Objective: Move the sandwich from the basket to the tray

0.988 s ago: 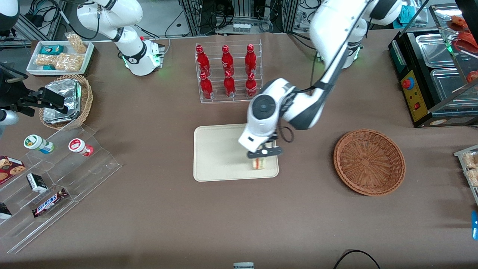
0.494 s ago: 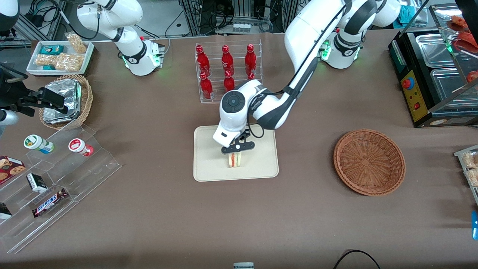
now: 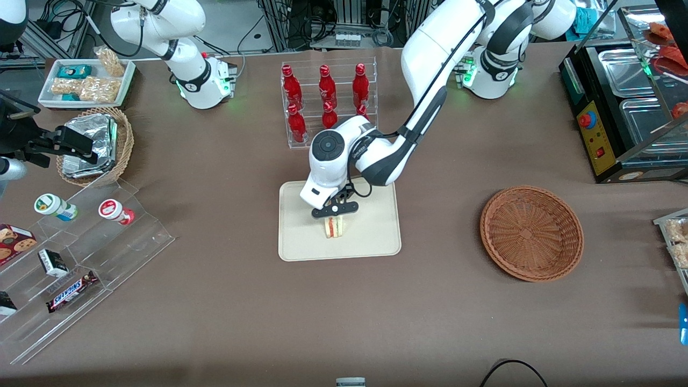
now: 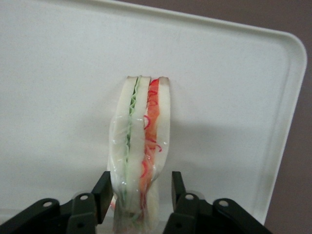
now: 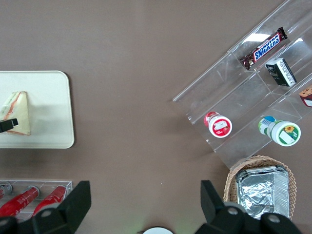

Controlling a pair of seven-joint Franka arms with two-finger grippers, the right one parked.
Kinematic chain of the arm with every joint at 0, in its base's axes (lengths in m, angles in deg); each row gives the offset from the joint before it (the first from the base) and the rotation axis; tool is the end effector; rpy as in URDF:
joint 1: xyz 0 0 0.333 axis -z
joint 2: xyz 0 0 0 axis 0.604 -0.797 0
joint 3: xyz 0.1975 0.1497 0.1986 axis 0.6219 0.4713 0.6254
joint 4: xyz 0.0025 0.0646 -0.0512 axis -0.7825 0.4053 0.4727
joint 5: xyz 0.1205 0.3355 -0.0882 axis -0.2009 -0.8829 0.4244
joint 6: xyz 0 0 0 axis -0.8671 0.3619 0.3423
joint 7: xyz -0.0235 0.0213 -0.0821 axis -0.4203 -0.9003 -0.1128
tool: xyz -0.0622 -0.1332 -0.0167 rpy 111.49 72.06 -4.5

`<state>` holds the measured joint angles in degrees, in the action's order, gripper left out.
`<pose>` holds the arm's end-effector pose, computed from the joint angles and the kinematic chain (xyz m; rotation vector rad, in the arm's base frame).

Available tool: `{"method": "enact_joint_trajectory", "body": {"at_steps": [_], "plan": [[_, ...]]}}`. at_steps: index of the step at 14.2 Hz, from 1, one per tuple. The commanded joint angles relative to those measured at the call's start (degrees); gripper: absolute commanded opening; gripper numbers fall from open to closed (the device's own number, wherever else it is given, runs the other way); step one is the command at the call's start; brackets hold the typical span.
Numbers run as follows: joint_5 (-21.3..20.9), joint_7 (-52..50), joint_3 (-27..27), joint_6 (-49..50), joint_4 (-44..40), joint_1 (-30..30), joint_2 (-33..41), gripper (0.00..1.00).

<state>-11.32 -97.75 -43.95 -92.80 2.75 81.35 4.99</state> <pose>0.4750 -0.5527 0.2271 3.0430 0.2931 -0.0105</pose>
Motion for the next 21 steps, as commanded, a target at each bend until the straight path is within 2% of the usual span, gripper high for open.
{"method": "enact_joint_trajectory", "body": {"at_steps": [1, 4, 6, 9, 13, 18, 21], "plan": [[-0.75, -0.16, 1.30, 3.05, 0.06, 0.37, 4.45, 1.00], [0.21, 8.77, 5.24, 12.09, 3.12, 0.02, 10.33, 1.00], [1.53, 8.53, 5.43, 18.59, 6.37, -3.05, 14.37, 1.00], [1.09, 12.91, 5.52, 19.94, 13.13, -8.32, 20.87, 1.00], [1.01, 28.71, 5.61, 20.82, 24.04, -16.74, 31.24, 1.00], [1.01, 45.07, 5.61, 28.98, 24.76, -25.89, 38.63, 1.00], [1.01, 50.62, 5.61, 32.41, 24.32, -29.41, 43.29, 1.00]]}}
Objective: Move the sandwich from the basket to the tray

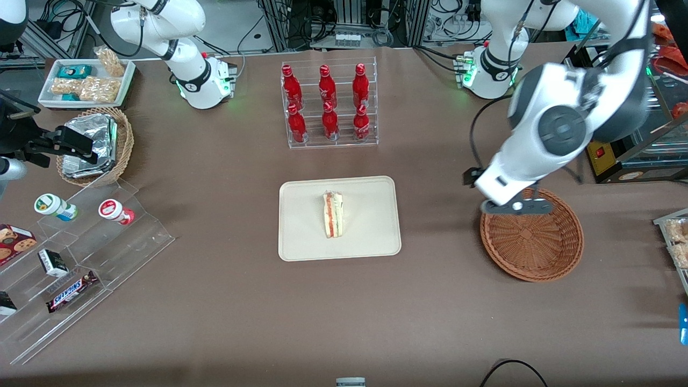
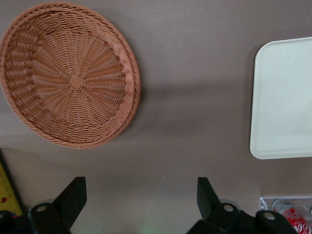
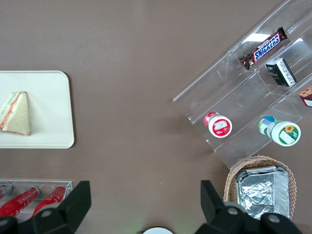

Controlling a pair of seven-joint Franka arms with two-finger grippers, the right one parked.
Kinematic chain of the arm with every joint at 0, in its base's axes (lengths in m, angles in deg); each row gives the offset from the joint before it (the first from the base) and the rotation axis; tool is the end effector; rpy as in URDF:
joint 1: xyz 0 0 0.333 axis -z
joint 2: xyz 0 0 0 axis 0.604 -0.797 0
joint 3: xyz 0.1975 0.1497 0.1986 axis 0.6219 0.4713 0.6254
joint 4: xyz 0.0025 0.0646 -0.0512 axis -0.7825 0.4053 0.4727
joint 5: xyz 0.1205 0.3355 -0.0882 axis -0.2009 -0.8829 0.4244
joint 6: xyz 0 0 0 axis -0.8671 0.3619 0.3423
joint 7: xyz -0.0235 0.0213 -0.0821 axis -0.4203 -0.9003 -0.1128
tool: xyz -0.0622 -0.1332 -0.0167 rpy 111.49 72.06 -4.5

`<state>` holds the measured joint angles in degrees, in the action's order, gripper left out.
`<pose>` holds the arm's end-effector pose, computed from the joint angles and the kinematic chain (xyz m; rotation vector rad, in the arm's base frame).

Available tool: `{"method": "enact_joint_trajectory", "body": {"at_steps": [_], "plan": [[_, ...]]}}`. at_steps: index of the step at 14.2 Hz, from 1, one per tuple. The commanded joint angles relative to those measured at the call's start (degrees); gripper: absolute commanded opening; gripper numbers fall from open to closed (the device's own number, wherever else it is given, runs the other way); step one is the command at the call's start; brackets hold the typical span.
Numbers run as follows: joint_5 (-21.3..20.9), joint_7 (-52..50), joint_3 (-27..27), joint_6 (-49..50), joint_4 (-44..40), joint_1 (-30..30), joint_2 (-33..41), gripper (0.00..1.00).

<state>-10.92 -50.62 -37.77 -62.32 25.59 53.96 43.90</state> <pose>0.5239 -0.1587 0.4498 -3.0506 0.1045 0.2697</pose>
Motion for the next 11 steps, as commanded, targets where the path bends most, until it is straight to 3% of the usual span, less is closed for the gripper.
{"method": "enact_joint_trajectory", "body": {"at_steps": [1, 6, 11], "plan": [[0.70, 5.69, -0.91, 3.68, 1.48, -4.21, 6.49, 1.00], [0.96, 12.74, -8.99, 6.95, -2.64, -17.66, 9.50, 1.00], [0.96, 12.65, -9.79, 5.72, -7.57, -21.90, 8.27, 1.00]]}}
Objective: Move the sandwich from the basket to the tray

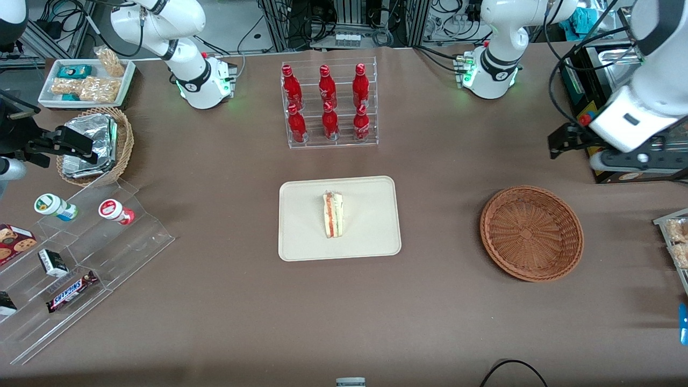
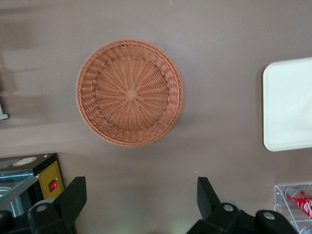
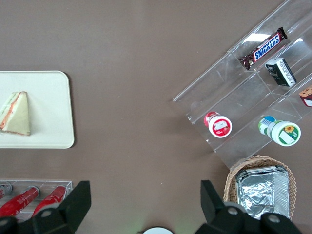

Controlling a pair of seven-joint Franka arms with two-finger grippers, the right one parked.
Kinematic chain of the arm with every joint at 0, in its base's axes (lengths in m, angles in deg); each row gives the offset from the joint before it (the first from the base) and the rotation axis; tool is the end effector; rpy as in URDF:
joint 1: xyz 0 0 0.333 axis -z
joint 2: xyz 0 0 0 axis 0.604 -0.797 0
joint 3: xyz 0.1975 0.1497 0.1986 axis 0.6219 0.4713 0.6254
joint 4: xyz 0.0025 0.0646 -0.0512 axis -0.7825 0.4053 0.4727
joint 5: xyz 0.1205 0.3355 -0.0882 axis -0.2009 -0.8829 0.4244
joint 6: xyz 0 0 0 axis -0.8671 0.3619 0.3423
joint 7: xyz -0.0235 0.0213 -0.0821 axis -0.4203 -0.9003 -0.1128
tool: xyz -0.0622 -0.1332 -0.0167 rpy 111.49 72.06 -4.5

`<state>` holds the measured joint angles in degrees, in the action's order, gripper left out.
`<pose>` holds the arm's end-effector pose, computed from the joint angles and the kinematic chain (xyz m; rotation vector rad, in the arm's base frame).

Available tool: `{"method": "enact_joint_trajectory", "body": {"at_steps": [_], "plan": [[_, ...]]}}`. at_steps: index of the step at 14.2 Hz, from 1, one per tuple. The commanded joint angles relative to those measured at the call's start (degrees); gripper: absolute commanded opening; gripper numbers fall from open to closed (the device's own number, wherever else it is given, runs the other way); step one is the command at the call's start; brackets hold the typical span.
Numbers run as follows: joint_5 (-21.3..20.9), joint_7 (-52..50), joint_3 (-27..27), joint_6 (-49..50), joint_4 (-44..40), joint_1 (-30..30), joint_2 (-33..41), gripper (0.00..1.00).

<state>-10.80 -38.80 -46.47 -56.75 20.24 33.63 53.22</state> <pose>0.5138 -0.0481 0.5704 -3.1050 0.1032 0.0464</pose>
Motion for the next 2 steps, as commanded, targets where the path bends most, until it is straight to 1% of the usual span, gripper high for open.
{"method": "enact_joint_trajectory", "body": {"at_steps": [1, 2], "plan": [[0.93, 0.73, -0.92, 0.15, -2.14, -1.57, -0.97, 1.00], [1.02, 0.30, -0.83, 0.41, -2.14, -1.57, -1.05, 1.00]]}}
